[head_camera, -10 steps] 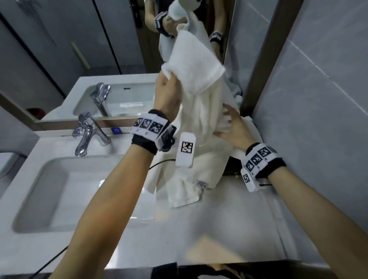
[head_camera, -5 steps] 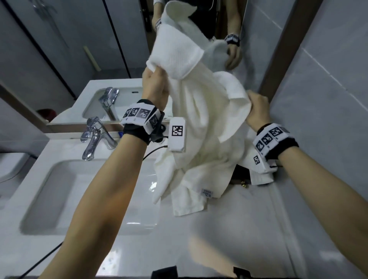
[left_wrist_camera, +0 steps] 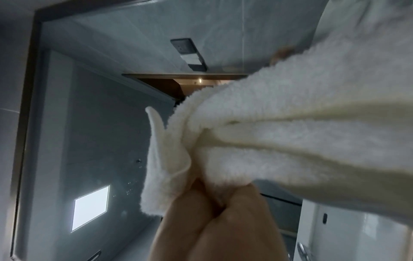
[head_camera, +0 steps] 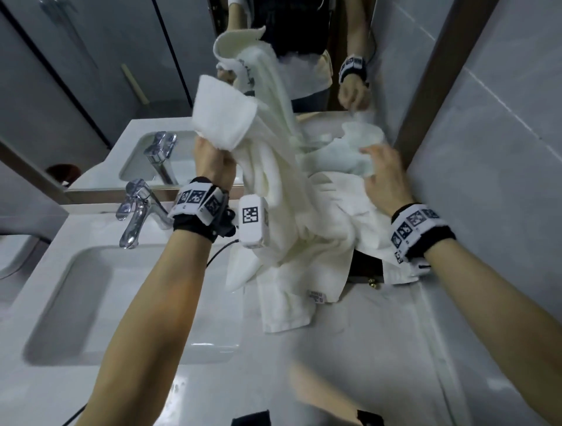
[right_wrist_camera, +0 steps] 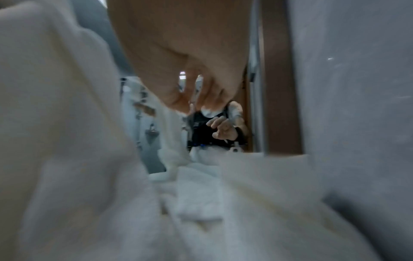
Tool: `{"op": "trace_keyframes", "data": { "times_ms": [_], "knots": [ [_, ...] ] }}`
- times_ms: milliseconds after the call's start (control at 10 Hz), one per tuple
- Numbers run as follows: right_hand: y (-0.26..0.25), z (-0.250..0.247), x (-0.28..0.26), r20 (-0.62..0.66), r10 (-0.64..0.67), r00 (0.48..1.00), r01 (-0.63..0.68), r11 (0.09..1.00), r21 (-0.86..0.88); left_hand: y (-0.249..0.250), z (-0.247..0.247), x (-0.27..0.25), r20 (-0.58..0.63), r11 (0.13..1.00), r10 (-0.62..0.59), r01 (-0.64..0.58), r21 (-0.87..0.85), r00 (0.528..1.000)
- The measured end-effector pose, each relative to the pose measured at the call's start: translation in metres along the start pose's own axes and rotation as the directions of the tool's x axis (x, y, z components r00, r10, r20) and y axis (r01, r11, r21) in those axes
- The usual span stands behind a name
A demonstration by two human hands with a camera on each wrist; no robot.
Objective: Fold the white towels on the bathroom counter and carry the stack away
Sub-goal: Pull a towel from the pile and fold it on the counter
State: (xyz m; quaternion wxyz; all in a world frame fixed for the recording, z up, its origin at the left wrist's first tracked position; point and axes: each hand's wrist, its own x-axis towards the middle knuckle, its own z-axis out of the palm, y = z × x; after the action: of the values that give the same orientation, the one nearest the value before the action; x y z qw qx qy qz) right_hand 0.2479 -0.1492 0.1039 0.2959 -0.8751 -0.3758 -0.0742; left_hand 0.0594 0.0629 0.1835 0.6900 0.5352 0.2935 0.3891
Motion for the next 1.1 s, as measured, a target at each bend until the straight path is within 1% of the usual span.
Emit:
{"op": "trace_keyframes", "data": {
  "times_ms": [100,200,300,400,500,600,700,800,900,1000,1100],
  "knots": [
    [-0.028,0.036,-0.011,0.378,-0.063,0.924,0.002,0.987,0.158,0.006,0.019,-0.002,-0.009,0.973,-0.098,0.094,-0.211,0.995],
    [-0.054,0.069,-0.030,0.520,-0.015,0.854,-0.081,0.984,0.161,0.017,0.024,-0.001,0.020,0.953,-0.057,0.061,-0.297,0.998],
    [-0.075,0.095,-0.048,0.422,0.073,0.903,-0.107,0.993,0.057,0.022,0.023,-0.008,0.091,0.923,-0.072,0.100,-0.371,0.993],
    [-0.081,0.104,-0.052,0.220,0.070,0.973,-0.097,0.989,0.113,0.018,0.015,-0.006,0.059,0.921,-0.087,0.103,-0.376,0.994],
    [-0.075,0.086,-0.045,0.319,0.176,0.931,-0.292,0.884,0.364,0.016,-0.006,0.004,-0.127,0.965,-0.085,0.049,-0.258,0.988],
    [-0.070,0.057,-0.027,0.261,0.221,0.940,-0.330,0.786,0.523,0.009,-0.031,0.013,-0.273,0.996,-0.063,0.078,0.047,0.960],
    [-0.082,0.023,-0.004,0.182,0.221,0.958,-0.285,0.666,0.689,-0.004,-0.043,0.012,-0.303,0.978,-0.116,0.162,0.132,0.946],
    [-0.103,-0.010,0.016,0.173,0.212,0.962,-0.262,0.535,0.803,-0.016,-0.044,0.001,-0.168,0.987,-0.115,0.093,-0.131,0.979],
    [-0.123,-0.037,0.028,0.171,0.238,0.956,-0.256,0.389,0.885,-0.019,-0.037,-0.012,-0.083,0.991,-0.035,0.023,-0.135,0.996],
    [-0.138,-0.058,0.034,0.200,0.227,0.953,-0.255,0.248,0.935,-0.017,-0.031,-0.013,-0.074,0.993,-0.035,0.027,-0.116,0.997],
    [-0.141,-0.061,0.029,0.270,0.183,0.945,-0.303,0.183,0.935,-0.015,-0.030,-0.015,-0.035,0.995,-0.020,0.016,-0.103,0.999]
  ]
}}
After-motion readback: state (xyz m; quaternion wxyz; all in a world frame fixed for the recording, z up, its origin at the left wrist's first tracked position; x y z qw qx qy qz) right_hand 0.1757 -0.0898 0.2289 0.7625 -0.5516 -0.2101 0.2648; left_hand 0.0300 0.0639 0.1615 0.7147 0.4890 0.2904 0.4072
